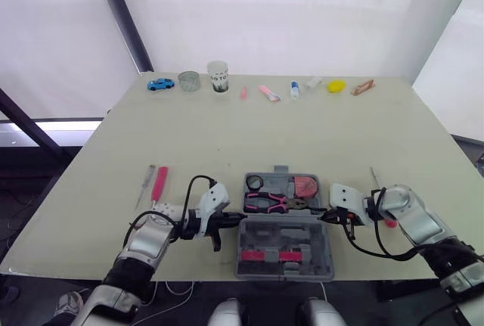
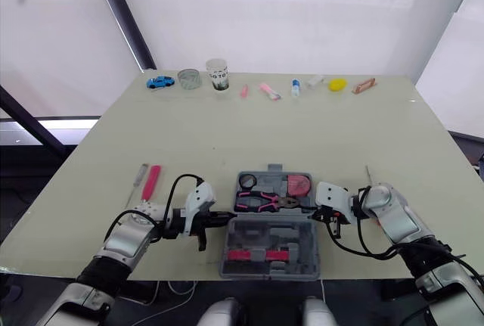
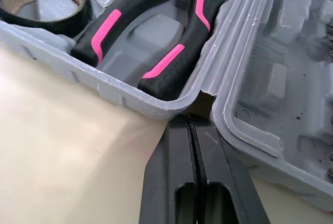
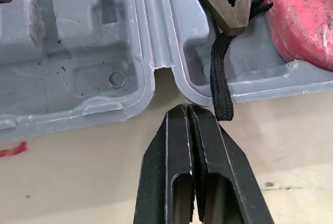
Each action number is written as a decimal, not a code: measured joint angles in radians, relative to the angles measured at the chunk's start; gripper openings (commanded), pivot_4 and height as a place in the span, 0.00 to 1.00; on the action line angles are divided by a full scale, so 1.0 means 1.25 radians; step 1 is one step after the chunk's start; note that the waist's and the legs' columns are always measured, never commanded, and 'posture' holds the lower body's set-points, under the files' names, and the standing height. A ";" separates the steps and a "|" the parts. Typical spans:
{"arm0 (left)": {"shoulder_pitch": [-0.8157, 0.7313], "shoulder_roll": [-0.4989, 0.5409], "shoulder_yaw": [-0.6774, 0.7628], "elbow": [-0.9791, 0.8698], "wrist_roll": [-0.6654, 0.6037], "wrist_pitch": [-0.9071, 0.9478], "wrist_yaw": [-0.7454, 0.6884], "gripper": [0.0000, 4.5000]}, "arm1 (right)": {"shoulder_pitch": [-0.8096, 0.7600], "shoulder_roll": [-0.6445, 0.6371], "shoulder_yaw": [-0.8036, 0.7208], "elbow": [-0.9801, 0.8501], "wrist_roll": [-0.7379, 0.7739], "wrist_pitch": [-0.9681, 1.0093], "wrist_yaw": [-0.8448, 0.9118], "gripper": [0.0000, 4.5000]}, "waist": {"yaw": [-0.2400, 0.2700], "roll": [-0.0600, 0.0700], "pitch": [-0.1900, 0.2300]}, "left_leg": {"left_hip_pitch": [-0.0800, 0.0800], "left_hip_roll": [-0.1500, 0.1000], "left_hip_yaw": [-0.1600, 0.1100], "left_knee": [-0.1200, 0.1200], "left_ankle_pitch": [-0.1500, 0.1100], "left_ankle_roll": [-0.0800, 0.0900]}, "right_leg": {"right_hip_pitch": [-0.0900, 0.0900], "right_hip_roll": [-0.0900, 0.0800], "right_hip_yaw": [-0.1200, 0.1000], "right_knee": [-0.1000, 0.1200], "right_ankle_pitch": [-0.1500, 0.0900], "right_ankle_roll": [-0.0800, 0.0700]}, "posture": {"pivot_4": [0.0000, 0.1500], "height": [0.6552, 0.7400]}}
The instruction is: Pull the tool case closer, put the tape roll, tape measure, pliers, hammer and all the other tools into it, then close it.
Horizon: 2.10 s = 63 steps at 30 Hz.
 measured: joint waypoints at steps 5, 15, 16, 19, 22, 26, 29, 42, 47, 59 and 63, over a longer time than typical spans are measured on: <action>-0.045 -0.018 0.000 0.074 0.019 -0.045 -0.010 0.00 | -0.032 0.012 0.000 0.062 -0.008 -0.040 0.001 0.02 | 0.000 0.000 0.000 | 0.000 0.000 0.000 0.000 0.000 0.000 | 0.000 0.000 0.000 0.000 0.000 0.000 | 1.00 1.00; -0.074 -0.045 0.007 0.123 0.039 -0.074 -0.012 0.00 | -0.072 0.020 0.000 0.141 -0.026 -0.093 0.001 0.02 | 0.001 0.000 0.000 | 0.000 0.000 0.000 0.001 0.000 0.000 | 0.001 0.000 0.000 0.001 0.000 0.000 | 1.00 1.00; -0.077 -0.047 0.007 0.127 0.041 -0.078 -0.013 0.00 | -0.074 0.020 0.000 0.148 -0.026 -0.098 0.001 0.02 | 0.001 0.000 0.000 | 0.000 0.000 0.000 0.001 0.000 0.000 | 0.001 0.000 0.000 0.001 0.000 0.000 | 1.00 1.00; -0.088 -0.056 0.007 0.141 0.051 -0.085 -0.014 0.00 | -0.081 0.020 -0.001 0.163 -0.029 -0.111 0.000 0.02 | 0.002 0.000 0.000 | 0.000 0.000 0.000 0.001 0.000 0.000 | 0.001 0.000 0.000 0.001 0.000 0.000 | 1.00 1.00; -0.088 -0.064 0.008 0.142 0.053 -0.084 -0.013 0.00 | -0.084 0.021 -0.003 0.169 -0.030 -0.112 0.000 0.02 | 0.002 0.000 0.000 | 0.000 0.000 0.000 0.001 0.000 0.000 | 0.001 0.000 0.000 0.001 0.000 0.000 | 1.00 1.00; -0.088 -0.063 0.011 0.142 0.055 -0.084 -0.013 0.00 | -0.075 0.022 -0.009 0.156 -0.028 -0.097 0.002 0.02 | 0.002 0.000 0.000 | 0.000 0.000 -0.001 0.001 0.000 0.000 | 0.001 0.000 0.000 0.001 0.000 0.000 | 1.00 1.00; -0.088 -0.063 0.013 0.142 0.057 -0.084 -0.012 0.00 | -0.068 0.023 -0.012 0.145 -0.026 -0.089 0.003 0.02 | 0.002 0.000 0.000 | 0.000 0.000 -0.001 0.001 0.000 0.000 | 0.001 0.000 0.000 0.001 0.000 0.000 | 1.00 1.00; -0.074 -0.064 0.019 0.134 0.061 -0.094 -0.007 0.00 | -0.048 0.025 -0.017 0.108 -0.022 -0.061 0.003 0.02 | 0.001 0.000 0.000 | 0.000 0.000 -0.001 0.001 0.000 0.000 | 0.001 0.000 0.000 0.001 0.000 0.000 | 1.00 1.00; -0.070 -0.061 0.023 0.129 0.061 -0.092 -0.008 0.00 | -0.039 0.025 -0.018 0.090 -0.021 -0.050 0.010 0.02 | 0.000 0.000 0.000 | 0.000 0.000 -0.001 0.001 0.000 0.000 | 0.001 0.000 -0.001 0.001 0.000 0.000 | 1.00 1.00; -0.013 -0.058 0.044 0.057 0.049 -0.074 0.026 0.00 | -0.039 0.029 -0.027 0.101 -0.009 -0.058 0.003 0.02 | -0.004 0.001 0.000 | 0.001 0.000 -0.001 0.000 0.000 0.000 | 0.001 0.000 0.000 0.001 0.000 0.000 | 1.00 1.00; 0.064 -0.046 0.092 -0.010 0.013 -0.059 0.059 0.00 | -0.027 0.000 -0.073 0.104 0.028 -0.043 0.012 0.02 | -0.002 0.001 0.000 | 0.000 0.001 -0.001 0.000 0.000 0.000 | 0.000 0.000 0.000 0.001 0.000 0.000 | 1.00 1.00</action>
